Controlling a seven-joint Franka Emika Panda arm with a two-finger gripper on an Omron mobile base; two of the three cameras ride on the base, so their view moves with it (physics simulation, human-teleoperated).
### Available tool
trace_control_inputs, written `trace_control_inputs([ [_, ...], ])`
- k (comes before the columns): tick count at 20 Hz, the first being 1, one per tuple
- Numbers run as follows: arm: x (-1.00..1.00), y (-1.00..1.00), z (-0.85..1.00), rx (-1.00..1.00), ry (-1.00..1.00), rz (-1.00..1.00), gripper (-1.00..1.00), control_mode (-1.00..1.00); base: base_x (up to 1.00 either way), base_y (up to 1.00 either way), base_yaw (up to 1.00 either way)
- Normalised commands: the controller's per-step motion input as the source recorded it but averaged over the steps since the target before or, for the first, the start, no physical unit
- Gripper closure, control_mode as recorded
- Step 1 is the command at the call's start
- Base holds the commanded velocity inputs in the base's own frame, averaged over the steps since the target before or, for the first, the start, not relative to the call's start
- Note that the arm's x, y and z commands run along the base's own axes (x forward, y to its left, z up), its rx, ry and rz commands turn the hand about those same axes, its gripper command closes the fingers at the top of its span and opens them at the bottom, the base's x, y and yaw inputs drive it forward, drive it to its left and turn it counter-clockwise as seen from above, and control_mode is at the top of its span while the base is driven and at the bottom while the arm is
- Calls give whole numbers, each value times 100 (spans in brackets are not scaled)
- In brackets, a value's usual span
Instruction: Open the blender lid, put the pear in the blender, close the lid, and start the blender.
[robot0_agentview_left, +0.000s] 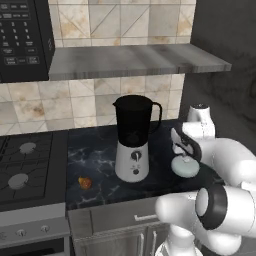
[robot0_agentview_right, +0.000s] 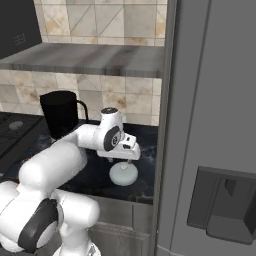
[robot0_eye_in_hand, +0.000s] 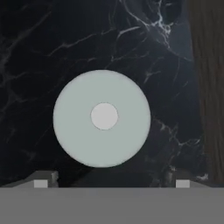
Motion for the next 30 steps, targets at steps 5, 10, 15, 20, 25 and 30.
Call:
trace_control_inputs([
  [5,-63,48,45,0,-11,0,-100,-100,0,0,0],
  [10,-41,80,31,0,-1,0,-100,-100,0,0,0],
  [15,-30,87,16,0,-1,0,-100,-100,0,0,0],
  [20,-26,89,12,0,-3,1,-100,-100,0,0,0],
  [25,-6,96,3,0,-2,4,-100,-100,0,0,0],
  [30,0,97,0,0,0,11,-100,-100,0,0,0],
])
